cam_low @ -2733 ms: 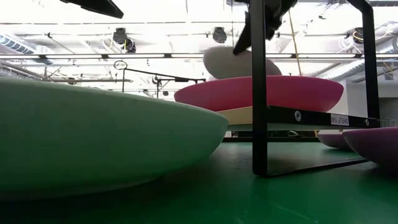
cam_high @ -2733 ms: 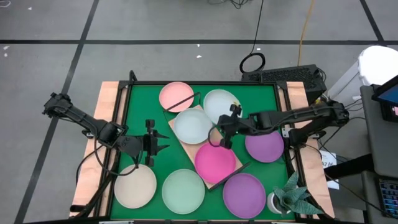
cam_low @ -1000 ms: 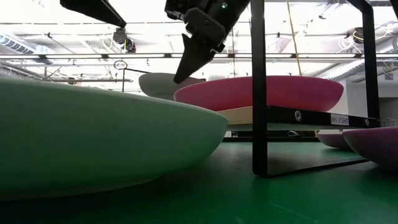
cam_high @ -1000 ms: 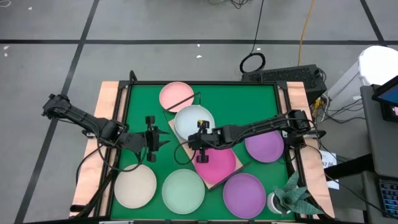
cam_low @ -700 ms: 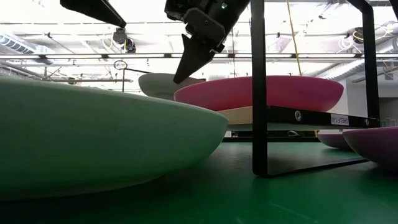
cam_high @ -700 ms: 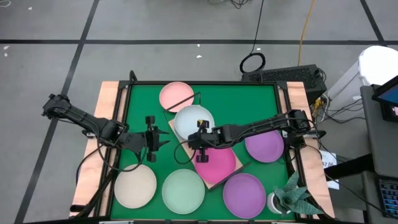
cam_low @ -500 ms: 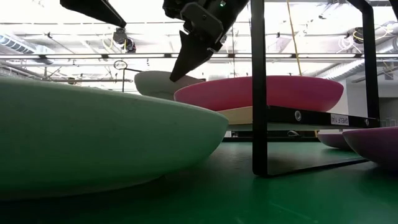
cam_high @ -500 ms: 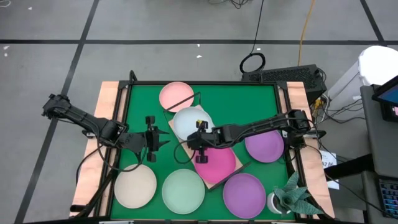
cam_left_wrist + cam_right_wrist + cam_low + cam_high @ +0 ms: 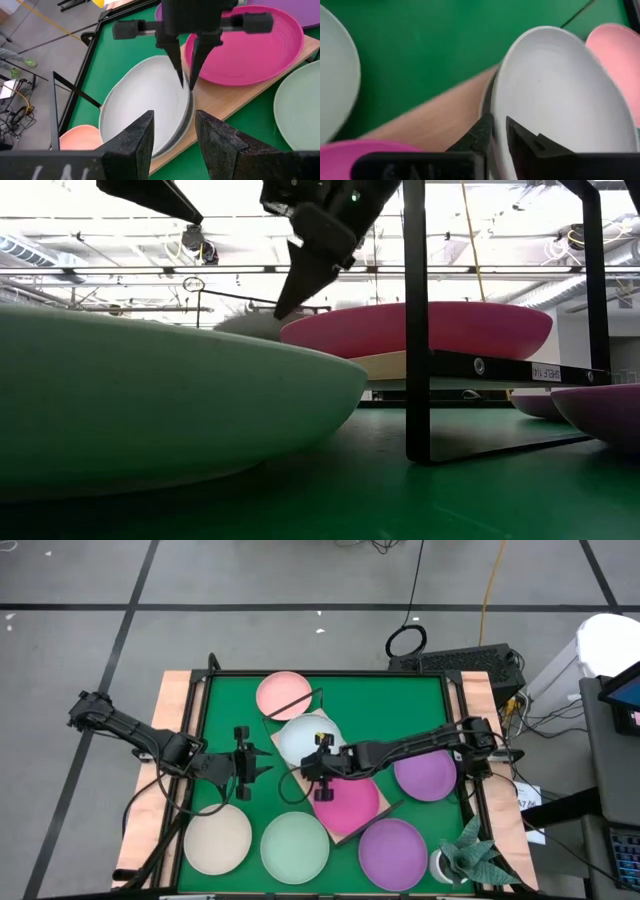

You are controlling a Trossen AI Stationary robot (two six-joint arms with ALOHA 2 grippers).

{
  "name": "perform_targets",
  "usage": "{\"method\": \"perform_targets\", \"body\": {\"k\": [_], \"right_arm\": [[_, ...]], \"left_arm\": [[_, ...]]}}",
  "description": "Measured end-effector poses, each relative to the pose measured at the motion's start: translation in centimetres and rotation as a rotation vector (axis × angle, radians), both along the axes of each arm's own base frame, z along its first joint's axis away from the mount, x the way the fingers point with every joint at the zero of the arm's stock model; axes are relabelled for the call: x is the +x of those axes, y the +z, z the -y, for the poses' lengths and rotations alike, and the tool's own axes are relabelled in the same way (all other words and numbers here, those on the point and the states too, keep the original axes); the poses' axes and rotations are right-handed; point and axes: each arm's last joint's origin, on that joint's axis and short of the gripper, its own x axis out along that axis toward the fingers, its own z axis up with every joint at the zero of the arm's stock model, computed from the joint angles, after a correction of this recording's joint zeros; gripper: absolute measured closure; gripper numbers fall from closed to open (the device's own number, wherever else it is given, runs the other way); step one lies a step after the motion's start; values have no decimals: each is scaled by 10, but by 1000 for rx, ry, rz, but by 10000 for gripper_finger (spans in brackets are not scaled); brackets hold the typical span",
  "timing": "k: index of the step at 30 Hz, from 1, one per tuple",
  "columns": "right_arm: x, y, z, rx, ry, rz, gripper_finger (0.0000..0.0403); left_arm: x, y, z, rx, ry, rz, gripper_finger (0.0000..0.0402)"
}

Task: Place and stack plates onto a shelf
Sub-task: Stack the gray plate on top of the gray plate on the shelf, then stack the top violet plate on top of the pink plate on the shelf

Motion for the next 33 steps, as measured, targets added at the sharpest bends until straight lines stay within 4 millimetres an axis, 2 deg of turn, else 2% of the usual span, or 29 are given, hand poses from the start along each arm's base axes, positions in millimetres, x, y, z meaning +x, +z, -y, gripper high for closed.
{"method": "perform_targets", "body": {"k": [10, 14, 20, 25, 30, 33], "right_arm": [[-2, -2, 0, -3, 1, -26, 320], [-12, 14, -6, 3, 14, -23, 316], [-44, 55, -17, 44, 0, 1, 318], [-84, 90, -22, 19, -109, 10, 318], [-117, 102, -28, 45, -190, -64, 318], [-133, 96, -33, 59, -229, -119, 318]], "left_arm": [[0, 0, 0, 0, -3, -2, 252], [0, 0, 0, -5, -7, -3, 252], [0, 0, 0, -18, 1, -1, 252], [0, -1, 1, -45, 16, 4, 252], [0, -1, 1, -66, 23, 7, 252], [0, -1, 1, -79, 30, 10, 252]]}}
